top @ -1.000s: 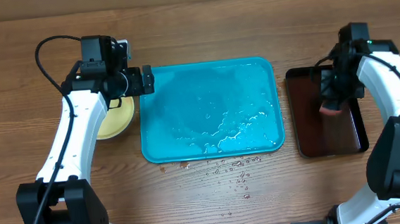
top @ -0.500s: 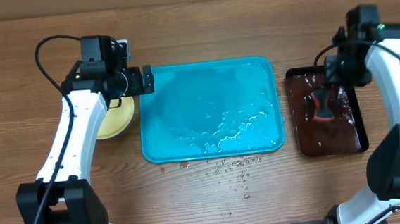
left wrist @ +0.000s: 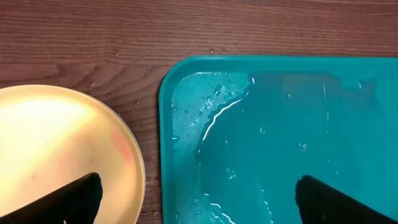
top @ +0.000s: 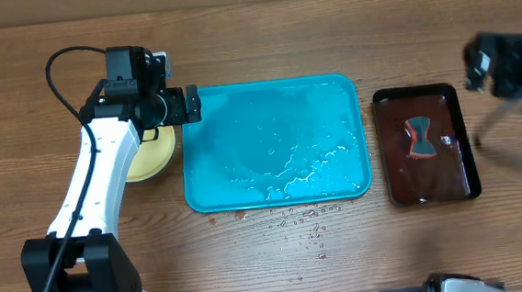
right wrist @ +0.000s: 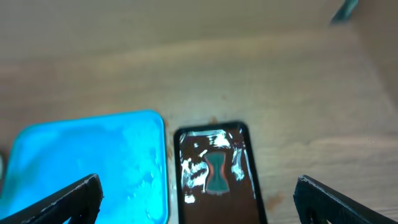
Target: Clean dirty plates on tray and stack at the side
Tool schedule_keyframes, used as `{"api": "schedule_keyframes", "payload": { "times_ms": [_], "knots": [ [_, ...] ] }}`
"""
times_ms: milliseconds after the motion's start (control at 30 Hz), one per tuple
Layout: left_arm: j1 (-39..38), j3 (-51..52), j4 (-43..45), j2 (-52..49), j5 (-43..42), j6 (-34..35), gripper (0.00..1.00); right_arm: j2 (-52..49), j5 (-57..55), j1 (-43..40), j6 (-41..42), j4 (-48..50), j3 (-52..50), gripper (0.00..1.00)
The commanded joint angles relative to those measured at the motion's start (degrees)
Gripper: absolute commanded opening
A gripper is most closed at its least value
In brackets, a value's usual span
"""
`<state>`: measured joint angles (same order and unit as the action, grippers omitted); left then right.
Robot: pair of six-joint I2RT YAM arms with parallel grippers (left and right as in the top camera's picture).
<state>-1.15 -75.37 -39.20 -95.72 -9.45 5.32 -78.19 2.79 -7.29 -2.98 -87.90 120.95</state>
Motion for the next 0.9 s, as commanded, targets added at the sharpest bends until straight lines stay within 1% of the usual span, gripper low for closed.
{"api": "schedule_keyframes", "payload": {
  "times_ms": [0, 233, 500, 600, 733, 867],
  "knots": [
    [0.0, -0.92, 0.09, 0.92, -0.46, -1.07, 1.0, 4.61, 0.52, 0.24, 0.13, -0.24, 0.42, 1.0],
    [0.0, -0.92, 0.09, 0.92, -0.46, -1.07, 1.0, 10.78, 0.52, 0.24, 0.13, -0.33, 0.42, 1.0],
    [0.0, -0.92, 0.09, 0.92, -0.46, -1.07, 1.0, 11.82, 0.33, 0.17, 0.13, -5.75, 0.15, 1.0],
    [0.0, -0.92, 0.07, 0.92, -0.46, -1.07, 1.0, 13.35, 0.48, 0.74, -0.02, -6.08, 0.11, 1.0],
    [0.0, -0.92, 0.07, 0.92, -0.46, -1.07, 1.0, 17.22, 0.9, 2.25, -0.04, -0.66, -3.85, 1.0],
    [0.0, -0.92, 0.07, 0.92, -0.46, -1.07, 1.0, 24.2, 3.21, 2.47, -0.04, 12.39, -15.78, 1.0]
  ]
}}
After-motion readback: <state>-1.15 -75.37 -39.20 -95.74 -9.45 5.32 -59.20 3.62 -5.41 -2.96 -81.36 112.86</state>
